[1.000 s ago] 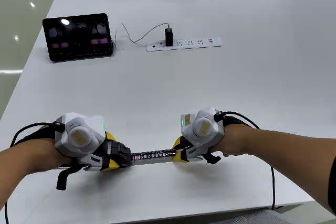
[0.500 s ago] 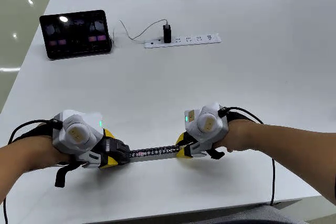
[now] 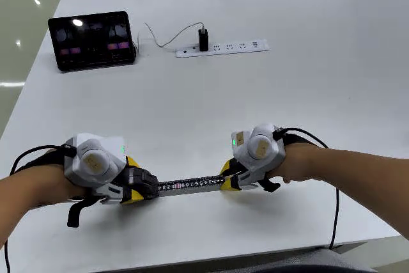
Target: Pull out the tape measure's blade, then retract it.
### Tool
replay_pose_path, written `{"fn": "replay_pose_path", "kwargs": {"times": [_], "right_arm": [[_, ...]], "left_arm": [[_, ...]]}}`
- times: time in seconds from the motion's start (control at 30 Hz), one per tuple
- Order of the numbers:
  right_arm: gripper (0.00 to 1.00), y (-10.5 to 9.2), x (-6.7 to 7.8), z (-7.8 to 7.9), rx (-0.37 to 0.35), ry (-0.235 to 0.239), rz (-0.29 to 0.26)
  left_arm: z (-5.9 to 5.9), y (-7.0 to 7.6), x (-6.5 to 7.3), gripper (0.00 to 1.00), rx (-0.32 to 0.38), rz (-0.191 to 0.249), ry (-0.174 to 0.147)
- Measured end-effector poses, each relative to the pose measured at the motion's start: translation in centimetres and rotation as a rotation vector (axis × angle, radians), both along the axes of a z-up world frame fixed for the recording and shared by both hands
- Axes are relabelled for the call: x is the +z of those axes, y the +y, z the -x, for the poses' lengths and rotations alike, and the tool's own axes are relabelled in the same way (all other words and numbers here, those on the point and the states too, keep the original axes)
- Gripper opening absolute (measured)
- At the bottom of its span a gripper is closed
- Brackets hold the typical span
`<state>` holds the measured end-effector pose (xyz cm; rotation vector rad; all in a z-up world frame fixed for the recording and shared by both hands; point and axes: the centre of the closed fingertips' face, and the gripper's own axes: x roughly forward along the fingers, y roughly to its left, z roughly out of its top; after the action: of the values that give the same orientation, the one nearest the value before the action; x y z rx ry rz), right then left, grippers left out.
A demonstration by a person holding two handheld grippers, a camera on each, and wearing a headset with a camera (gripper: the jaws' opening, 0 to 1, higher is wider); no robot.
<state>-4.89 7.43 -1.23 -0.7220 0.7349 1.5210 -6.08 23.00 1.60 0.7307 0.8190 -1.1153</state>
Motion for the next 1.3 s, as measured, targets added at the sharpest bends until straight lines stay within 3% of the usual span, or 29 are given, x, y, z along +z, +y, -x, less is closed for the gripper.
{"fn": "replay_pose_path", "kwargs": {"times": [1.3], "right_arm": [[0.1, -1.7, -0.1, -0.2, -0.011, -0.009, 0.013]], "left_arm": [[0.0, -0.1, 0.1, 0.32, 0.004, 0.008, -0.006]]}}
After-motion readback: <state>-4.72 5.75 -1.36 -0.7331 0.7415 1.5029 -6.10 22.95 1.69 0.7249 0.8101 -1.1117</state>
